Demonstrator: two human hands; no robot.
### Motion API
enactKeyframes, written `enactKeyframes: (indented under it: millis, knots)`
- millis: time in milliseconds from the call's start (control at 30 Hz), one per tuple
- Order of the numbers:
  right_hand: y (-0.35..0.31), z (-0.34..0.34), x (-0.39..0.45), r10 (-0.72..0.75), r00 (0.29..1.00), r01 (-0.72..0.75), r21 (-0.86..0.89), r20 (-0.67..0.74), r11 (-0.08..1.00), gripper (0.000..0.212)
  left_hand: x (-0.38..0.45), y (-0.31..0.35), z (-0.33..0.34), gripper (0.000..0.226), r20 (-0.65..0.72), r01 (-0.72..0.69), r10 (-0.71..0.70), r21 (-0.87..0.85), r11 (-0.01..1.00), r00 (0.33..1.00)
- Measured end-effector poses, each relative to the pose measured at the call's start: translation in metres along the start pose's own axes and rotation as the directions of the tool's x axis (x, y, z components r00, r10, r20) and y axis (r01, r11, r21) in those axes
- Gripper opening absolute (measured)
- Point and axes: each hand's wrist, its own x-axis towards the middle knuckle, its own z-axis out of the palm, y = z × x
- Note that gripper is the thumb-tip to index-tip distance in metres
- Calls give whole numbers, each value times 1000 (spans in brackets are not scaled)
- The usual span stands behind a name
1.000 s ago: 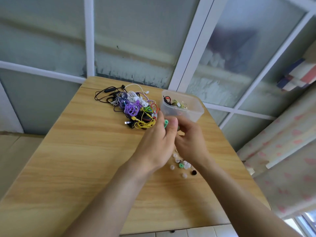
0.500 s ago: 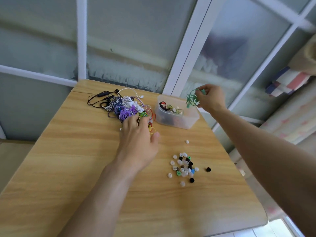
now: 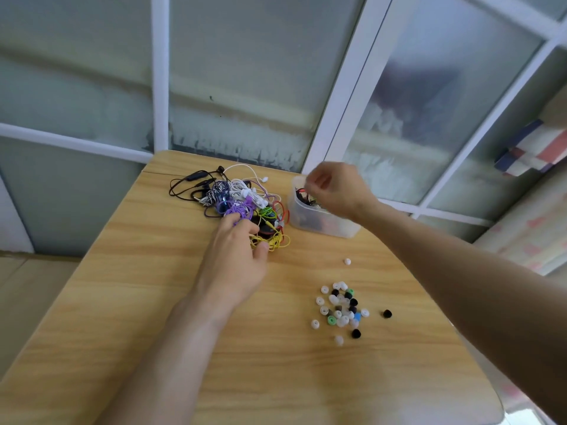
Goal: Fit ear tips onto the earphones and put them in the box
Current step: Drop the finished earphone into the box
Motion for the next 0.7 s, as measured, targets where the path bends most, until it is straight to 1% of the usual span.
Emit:
enactKeyframes:
  millis: [33,67,100,167,200,233,267,300,333,367,433,467,500,533,567,633,667,700]
  knots:
    - [-13,4,-5,-62,991,63,-3,115,998,12,0,-1,0,27,-43,-8,7,-27,1000,999]
    - [-25,10,-9,-122,970,123,10,213,992,16,1,-1,-1,22,-98,-19,13,-58,998,995]
    - [-38,17,-13,-174,939,177,19,296,984,25,0,0,-2,16,-153,-24,8,-101,995,988]
    - [-59,33,-21,-278,873,296,17,400,955,40,0,0,-5,9,-235,-30,-17,-197,980,972]
    - [-65,43,-23,-337,847,360,24,411,933,37,0,-1,-6,9,-262,-37,-25,-231,972,965]
    - [-69,51,-26,-372,840,395,27,394,919,24,1,0,-7,11,-281,-50,-26,-259,965,959]
    - [-71,57,-27,-389,851,405,33,353,914,9,0,1,-9,13,-303,-73,-16,-281,957,953]
    - [-73,61,-27,-381,876,384,48,297,922,11,0,2,-12,16,-337,-107,3,-291,951,941]
    - [-72,64,-26,-365,898,361,63,243,930,19,-1,2,-15,20,-380,-138,21,-283,949,925]
    - [-72,63,-27,-339,919,330,80,201,941,19,-1,2,-18,23,-419,-144,20,-267,953,908]
    - [-71,57,-28,-262,959,245,152,110,958,10,-2,1,-26,21,-443,-81,-62,-295,952,894]
    - [-69,53,-29,-194,979,177,226,58,958,9,-2,2,-29,15,-412,-33,-127,-359,933,902]
    - [-69,47,-31,-119,993,111,311,7,944,9,0,4,-31,9,-349,18,-195,-450,893,917]
    - [-69,41,-34,-51,998,64,386,-44,920,9,0,6,-32,8,-256,79,-257,-550,832,932]
    - [-69,34,-38,9,996,31,463,-83,886,8,1,8,-32,11,-141,147,-306,-645,750,941]
    - [-68,20,-50,90,990,3,643,-111,766,5,-3,18,-32,29,139,307,-336,-796,522,931]
    - [-68,15,-58,106,988,5,705,-113,709,6,-7,23,-33,41,273,387,-311,-829,404,910]
    - [-68,10,-69,112,986,14,740,-121,672,8,-10,27,-31,52,381,453,-267,-836,309,885]
